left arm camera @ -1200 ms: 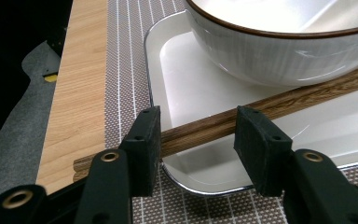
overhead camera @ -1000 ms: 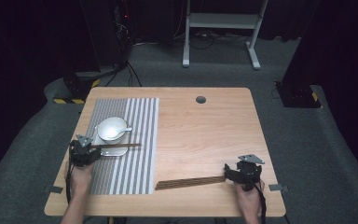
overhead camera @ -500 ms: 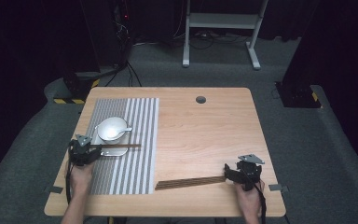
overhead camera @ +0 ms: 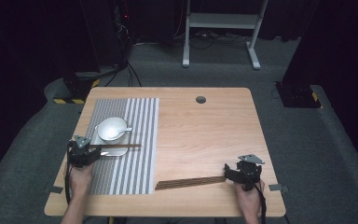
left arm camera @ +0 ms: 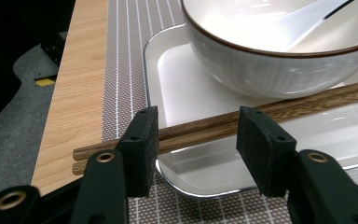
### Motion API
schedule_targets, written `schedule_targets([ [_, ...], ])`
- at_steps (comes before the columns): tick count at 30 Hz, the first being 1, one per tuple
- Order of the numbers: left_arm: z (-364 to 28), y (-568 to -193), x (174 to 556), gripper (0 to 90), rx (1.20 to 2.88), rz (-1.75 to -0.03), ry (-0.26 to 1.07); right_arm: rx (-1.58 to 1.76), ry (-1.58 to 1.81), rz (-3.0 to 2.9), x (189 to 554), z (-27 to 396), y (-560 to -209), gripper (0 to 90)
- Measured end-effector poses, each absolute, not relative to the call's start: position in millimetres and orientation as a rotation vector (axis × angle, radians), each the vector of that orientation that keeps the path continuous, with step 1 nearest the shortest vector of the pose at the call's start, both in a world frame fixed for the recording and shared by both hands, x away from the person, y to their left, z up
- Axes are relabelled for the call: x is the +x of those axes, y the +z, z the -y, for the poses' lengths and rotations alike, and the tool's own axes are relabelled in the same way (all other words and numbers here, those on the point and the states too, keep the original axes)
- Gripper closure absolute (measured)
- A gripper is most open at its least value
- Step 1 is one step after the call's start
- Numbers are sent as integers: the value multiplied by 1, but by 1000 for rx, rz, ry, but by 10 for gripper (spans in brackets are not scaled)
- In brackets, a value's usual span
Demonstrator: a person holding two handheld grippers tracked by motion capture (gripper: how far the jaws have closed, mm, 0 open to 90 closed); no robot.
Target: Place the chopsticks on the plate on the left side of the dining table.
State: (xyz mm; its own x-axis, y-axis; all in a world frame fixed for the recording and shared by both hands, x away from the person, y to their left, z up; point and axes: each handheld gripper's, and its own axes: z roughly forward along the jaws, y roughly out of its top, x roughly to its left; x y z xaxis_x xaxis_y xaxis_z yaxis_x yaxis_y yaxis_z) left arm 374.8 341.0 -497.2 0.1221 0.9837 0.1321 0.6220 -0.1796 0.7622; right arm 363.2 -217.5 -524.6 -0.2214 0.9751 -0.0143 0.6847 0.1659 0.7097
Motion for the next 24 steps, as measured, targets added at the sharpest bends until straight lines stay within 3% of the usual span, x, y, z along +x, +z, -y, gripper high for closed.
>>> schedule_targets([
  [24,-333,-484,349,469,1786,-1461,787,1566,809,-1974,363,218,-525,138],
])
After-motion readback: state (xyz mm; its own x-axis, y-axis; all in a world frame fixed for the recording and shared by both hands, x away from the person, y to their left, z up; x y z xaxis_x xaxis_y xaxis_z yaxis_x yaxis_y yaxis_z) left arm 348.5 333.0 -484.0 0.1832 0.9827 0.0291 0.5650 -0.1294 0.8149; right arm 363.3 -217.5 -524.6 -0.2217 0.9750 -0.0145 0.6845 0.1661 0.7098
